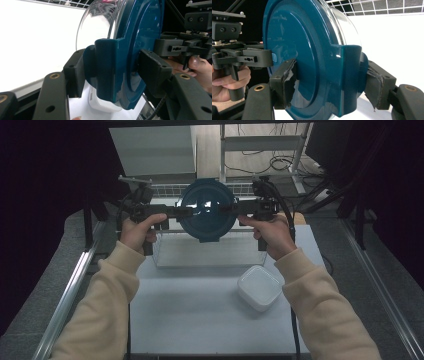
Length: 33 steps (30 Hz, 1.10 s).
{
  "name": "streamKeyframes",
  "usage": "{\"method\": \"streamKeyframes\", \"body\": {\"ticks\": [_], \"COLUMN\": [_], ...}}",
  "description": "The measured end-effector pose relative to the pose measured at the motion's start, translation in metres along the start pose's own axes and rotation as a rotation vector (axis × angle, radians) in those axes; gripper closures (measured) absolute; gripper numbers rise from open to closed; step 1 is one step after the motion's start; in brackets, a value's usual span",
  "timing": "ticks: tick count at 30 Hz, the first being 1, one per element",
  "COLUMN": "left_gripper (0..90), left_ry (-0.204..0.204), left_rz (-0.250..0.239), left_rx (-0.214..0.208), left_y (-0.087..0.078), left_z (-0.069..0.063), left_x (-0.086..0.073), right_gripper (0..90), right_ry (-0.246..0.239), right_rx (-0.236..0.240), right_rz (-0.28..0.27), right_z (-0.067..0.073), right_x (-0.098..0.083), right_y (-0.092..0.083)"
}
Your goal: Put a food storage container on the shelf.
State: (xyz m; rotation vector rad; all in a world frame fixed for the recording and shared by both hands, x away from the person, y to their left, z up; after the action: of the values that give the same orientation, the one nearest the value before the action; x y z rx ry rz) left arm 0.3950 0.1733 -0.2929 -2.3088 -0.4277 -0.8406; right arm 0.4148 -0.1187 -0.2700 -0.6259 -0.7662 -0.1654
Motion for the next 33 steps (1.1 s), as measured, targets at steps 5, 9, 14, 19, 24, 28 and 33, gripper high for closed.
{"method": "streamKeyframes", "body": {"ticks": [5, 9, 14, 19, 24, 28, 33], "left_gripper": [41.4, 41.4, 41.4, 41.4, 41.3, 41.3, 41.2], "left_ry": [-0.015, -0.022, -0.036, -0.058, -0.076, -0.086, -0.120], "left_rz": [0.008, 0.021, 0.035, 0.052, 0.064, 0.075, 0.083], "left_rx": [-0.014, -0.003, 0.007, 0.019, 0.031, 0.038, 0.026], "left_y": [0.006, 0.011, 0.016, 0.022, 0.026, 0.030, 0.036], "left_z": [0.005, 0.007, 0.010, 0.018, 0.024, 0.029, 0.037], "left_x": [0.008, 0.014, 0.021, 0.023, 0.023, 0.024, 0.023], "right_gripper": [32.7, 33.1, 33.0, 33.0, 33.0, 33.0, 32.9], "right_ry": [-0.003, 0.010, 0.024, 0.037, 0.068, 0.078, 0.097], "right_rx": [-0.001, 0.012, 0.025, 0.036, 0.048, 0.053, 0.046], "right_rz": [0.003, 0.004, 0.010, 0.025, 0.044, 0.052, 0.072], "right_z": [-0.006, -0.014, -0.023, -0.033, -0.042, -0.047, -0.055], "right_x": [0.010, 0.015, 0.020, 0.024, 0.026, 0.026, 0.027], "right_y": [0.001, 0.003, 0.007, 0.015, 0.023, 0.028, 0.034]}}
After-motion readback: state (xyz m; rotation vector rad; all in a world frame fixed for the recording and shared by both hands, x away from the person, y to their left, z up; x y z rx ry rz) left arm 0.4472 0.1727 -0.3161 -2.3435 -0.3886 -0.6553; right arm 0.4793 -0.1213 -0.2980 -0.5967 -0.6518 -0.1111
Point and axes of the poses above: each handheld gripper's, and its own axes: y roughly forward along the jaws, x roughly out of its top, z roughly to its left, the point moved 1 cm from there along y, roughly forward along the jaws, and after that the axes turned 6 degrees about x, right-handed, at the moved point
